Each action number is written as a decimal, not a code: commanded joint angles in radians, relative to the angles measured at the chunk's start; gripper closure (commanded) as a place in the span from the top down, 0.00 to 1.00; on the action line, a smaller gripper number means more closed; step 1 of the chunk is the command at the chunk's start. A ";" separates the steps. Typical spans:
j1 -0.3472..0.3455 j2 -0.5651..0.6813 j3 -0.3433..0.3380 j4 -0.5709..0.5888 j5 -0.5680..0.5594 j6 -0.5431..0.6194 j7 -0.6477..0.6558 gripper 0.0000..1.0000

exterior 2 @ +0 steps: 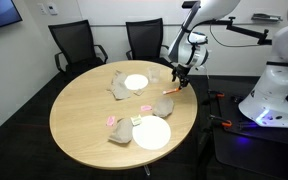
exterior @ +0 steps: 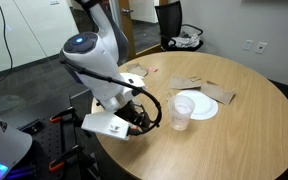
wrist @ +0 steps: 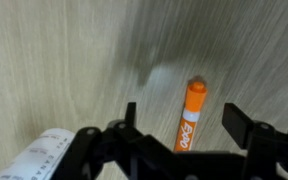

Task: Remove the orange marker from the cup and put it on the table

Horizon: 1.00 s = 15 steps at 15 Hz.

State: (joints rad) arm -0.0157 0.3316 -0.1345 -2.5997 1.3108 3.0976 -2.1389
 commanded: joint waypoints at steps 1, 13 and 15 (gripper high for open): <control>-0.010 -0.060 0.007 -0.026 0.030 -0.008 -0.019 1.00; 0.018 -0.264 -0.003 -0.131 -0.001 0.001 0.084 1.00; 0.023 -0.299 -0.003 -0.145 -0.025 0.003 0.142 1.00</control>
State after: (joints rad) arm -0.0108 0.1257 -0.1346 -2.6908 1.3182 3.0956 -2.0771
